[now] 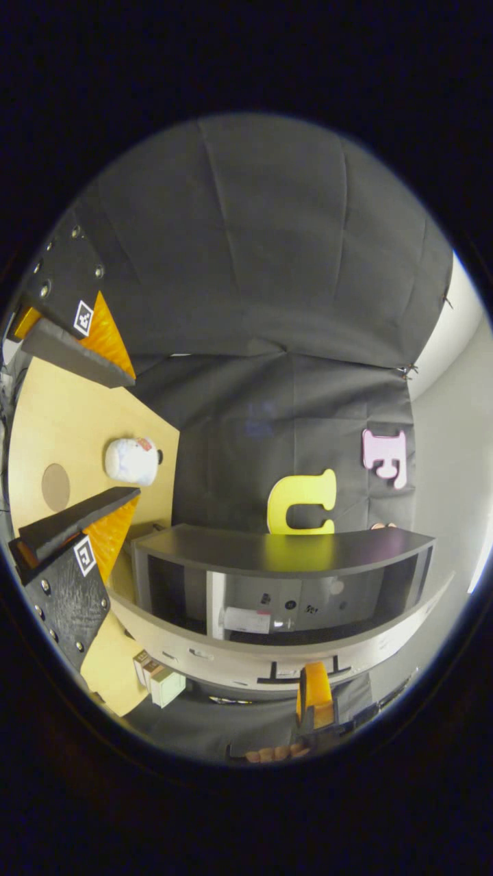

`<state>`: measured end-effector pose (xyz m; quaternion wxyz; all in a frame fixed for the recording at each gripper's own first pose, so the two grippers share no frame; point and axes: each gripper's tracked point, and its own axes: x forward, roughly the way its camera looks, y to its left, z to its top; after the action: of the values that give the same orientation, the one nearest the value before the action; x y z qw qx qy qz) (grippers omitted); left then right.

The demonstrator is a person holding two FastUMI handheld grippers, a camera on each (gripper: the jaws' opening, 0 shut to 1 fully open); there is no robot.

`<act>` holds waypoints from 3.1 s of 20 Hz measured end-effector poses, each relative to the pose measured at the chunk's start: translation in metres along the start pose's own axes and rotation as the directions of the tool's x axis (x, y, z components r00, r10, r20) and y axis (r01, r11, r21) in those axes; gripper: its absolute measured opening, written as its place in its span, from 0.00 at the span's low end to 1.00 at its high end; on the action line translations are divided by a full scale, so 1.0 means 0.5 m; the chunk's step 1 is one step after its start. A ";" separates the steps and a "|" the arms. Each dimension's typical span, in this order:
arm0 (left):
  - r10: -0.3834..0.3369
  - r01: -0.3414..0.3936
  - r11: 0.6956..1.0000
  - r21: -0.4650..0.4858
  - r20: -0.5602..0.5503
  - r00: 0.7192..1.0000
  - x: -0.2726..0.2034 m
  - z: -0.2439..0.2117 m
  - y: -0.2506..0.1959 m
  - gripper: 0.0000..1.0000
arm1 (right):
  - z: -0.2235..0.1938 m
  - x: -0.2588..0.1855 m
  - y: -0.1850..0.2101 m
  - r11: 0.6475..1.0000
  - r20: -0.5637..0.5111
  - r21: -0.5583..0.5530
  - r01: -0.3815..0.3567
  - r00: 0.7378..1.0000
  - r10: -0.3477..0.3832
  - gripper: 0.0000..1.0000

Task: Open the cabinet door with the right hand, grasp the bottle in the cabinet with the left hand and place it on the coaster, then close the cabinet door with the right hand.

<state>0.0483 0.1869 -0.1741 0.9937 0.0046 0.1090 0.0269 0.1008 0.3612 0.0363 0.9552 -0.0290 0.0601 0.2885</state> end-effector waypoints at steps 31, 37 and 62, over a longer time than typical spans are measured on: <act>-0.368 0.369 0.930 0.003 -0.037 0.929 0.136 0.001 -0.408 0.88 | -0.008 -0.217 -0.139 0.937 0.018 0.163 0.308 0.949 -0.315 0.11; -0.406 0.406 0.914 -0.004 -0.059 0.912 0.148 -0.023 -0.447 0.89 | -0.004 -0.272 -0.192 0.918 0.016 0.134 0.374 0.925 -0.379 0.10; -0.493 0.494 0.869 0.040 -0.025 0.869 0.212 0.010 -0.550 0.88 | -0.002 -0.434 -0.335 0.750 0.029 0.294 0.593 0.779 -0.627 0.04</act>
<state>0.1670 -0.0820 -0.1963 0.9664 -0.0012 0.1141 -0.2302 0.0141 0.1028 0.0674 0.9934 0.1009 0.0255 -0.0492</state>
